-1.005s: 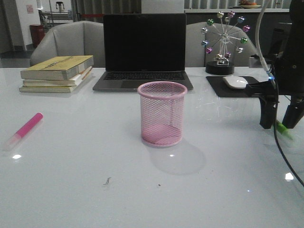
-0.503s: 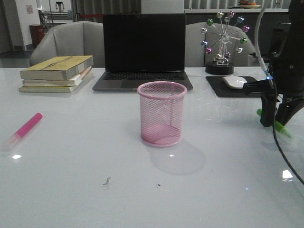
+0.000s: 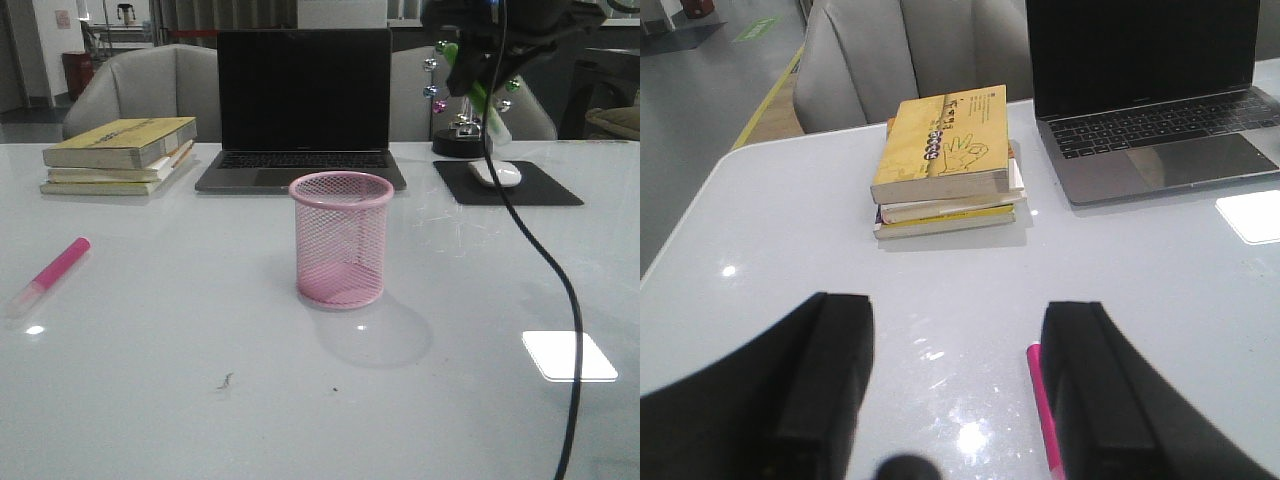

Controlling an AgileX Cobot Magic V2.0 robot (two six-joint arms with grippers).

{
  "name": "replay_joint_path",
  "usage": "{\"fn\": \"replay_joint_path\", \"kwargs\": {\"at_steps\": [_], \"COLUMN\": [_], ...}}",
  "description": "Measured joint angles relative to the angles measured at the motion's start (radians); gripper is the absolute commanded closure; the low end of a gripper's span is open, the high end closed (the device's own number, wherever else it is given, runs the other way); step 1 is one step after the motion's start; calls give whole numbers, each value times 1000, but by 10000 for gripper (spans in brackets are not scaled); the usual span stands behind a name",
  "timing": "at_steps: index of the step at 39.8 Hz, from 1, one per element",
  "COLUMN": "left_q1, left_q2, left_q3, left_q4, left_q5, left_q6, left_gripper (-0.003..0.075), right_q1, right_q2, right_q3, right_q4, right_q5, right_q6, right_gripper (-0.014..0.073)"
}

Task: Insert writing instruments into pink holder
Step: 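Lift the green marker and carry it over the pink mesh holder, then lower the green marker into the holder and open the right gripper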

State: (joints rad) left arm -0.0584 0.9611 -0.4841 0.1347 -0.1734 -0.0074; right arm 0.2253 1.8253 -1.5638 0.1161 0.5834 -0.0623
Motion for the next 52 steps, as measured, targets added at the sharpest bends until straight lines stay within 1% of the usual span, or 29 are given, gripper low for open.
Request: {"fn": "replay_joint_path", "kwargs": {"at_steps": [6,10,12,16,19,25,31,44,46,47,52], "left_q1": [0,0,0,0,0,0,0,0,0,0,0], "left_q2": [0,0,0,0,0,0,0,0,0,0,0], "left_q3": [0,0,0,0,0,0,0,0,0,0,0], "left_q4": [0,0,0,0,0,0,0,0,0,0,0], "left_q5": [0,0,0,0,0,0,0,0,0,0,0], "left_q6": [0,0,0,0,0,0,0,0,0,0,0], "left_gripper": [283,283,283,283,283,283,283,283,283,283,283], "right_q1": [73,133,161,219,255,301,307,307,307,307,307], "right_q2": [-68,-116,-131,-140,-140,-103,-50,-38,-38,-38,-38], "right_q3": [120,246,303,389,433,456,458,458,458,458,458], "right_q4": [0,4,4,6,7,-5,-47,-52,-48,-47,-26], "right_q5": [-151,-313,-416,-589,-685,-771,-849,-847,-839,-834,-789], "right_q6": [0,0,0,-1,-1,-1,-1,-1,-1,-1,-1], "right_gripper": [564,564,564,564,564,564,564,560,538,514,339]}}
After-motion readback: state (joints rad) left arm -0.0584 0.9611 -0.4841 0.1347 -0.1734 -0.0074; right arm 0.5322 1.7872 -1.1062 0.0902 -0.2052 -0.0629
